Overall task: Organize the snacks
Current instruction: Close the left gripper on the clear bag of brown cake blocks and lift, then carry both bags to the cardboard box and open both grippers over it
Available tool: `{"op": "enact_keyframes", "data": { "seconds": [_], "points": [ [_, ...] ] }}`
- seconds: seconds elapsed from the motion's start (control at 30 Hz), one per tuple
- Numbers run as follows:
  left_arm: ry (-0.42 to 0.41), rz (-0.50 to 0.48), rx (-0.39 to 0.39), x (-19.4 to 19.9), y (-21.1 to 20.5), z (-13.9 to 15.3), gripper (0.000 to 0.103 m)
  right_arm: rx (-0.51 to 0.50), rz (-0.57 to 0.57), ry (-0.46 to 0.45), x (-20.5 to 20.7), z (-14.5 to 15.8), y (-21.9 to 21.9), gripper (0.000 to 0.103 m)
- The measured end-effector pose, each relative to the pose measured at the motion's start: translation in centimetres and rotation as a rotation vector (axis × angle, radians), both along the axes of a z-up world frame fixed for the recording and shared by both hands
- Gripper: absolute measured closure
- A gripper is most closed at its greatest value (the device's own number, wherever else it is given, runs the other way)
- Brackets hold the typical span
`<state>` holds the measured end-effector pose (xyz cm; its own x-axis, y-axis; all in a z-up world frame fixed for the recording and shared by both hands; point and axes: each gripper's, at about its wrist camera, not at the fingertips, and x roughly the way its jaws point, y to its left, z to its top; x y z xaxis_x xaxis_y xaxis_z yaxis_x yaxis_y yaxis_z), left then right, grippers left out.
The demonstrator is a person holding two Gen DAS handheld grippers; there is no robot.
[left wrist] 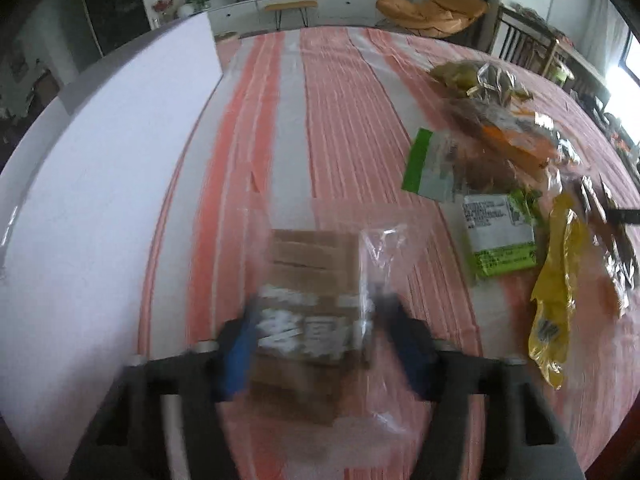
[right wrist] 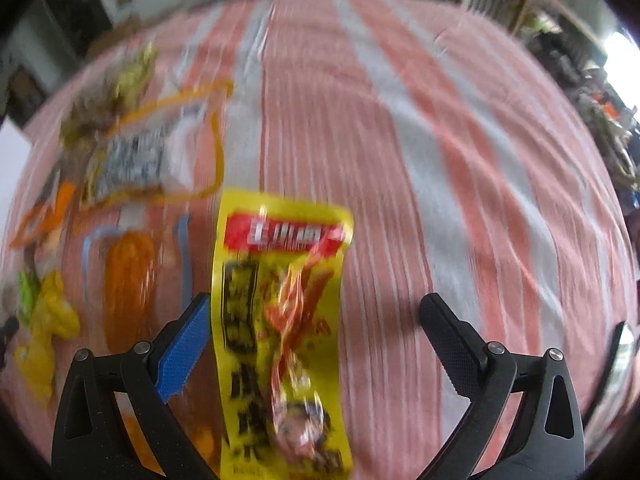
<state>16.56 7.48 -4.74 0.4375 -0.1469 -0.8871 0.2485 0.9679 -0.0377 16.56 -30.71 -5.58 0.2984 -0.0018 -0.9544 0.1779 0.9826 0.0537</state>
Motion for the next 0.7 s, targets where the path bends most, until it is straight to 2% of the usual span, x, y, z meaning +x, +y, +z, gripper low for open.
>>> {"op": "enact_keyframes", "data": {
  "seconds": [0.03, 0.1, 0.13, 0.2, 0.3, 0.33, 0.43, 0.53, 0.6, 0.7],
  "points": [
    [0.006, 0.008, -0.025, 0.0, 0.4, 0.1, 0.054, -0.015, 0.035, 0.014, -0.1, 0.6, 0.3, 0.043],
    [0.022, 0.035, -0.083, 0.0, 1.3, 0.3, 0.056, -0.021, 0.036, 0.040, -0.3, 1.7, 0.3, 0.056],
    [0.038, 0.050, -0.151, -0.2, 1.9, 0.6, 0.057, 0.003, 0.032, 0.041, -0.4, 2.3, 0.0, 0.056],
    [0.040, 0.062, -0.234, -0.8, 2.7, 1.3, 0.057, 0.090, 0.013, 0.012, -0.9, 3.6, -0.6, 0.056],
    [0.010, 0.069, -0.320, -1.9, 3.1, 3.1, 0.057, 0.171, 0.006, -0.059, -1.7, 6.4, -0.4, 0.056],
    [0.002, 0.070, -0.375, -2.4, 3.6, 4.1, 0.057, 0.201, 0.015, -0.089, -1.9, 7.4, -0.1, 0.056],
    [-0.039, 0.081, -0.476, -3.1, 5.3, 7.2, 0.056, 0.319, 0.064, -0.175, -2.1, 11.3, 2.8, 0.056],
    [-0.105, 0.116, -0.523, -3.7, 8.4, 10.9, 0.056, 0.417, 0.156, -0.236, -1.4, 15.1, 7.8, 0.056],
    [-0.164, 0.160, -0.528, -4.1, 11.8, 13.7, 0.056, 0.500, 0.233, -0.276, -0.4, 17.8, 12.3, 0.056],
    [-0.241, 0.250, -0.427, -4.7, 16.4, 16.2, 0.056, 0.633, 0.350, -0.315, 1.2, 21.1, 20.7, 0.055]
  ]
}}
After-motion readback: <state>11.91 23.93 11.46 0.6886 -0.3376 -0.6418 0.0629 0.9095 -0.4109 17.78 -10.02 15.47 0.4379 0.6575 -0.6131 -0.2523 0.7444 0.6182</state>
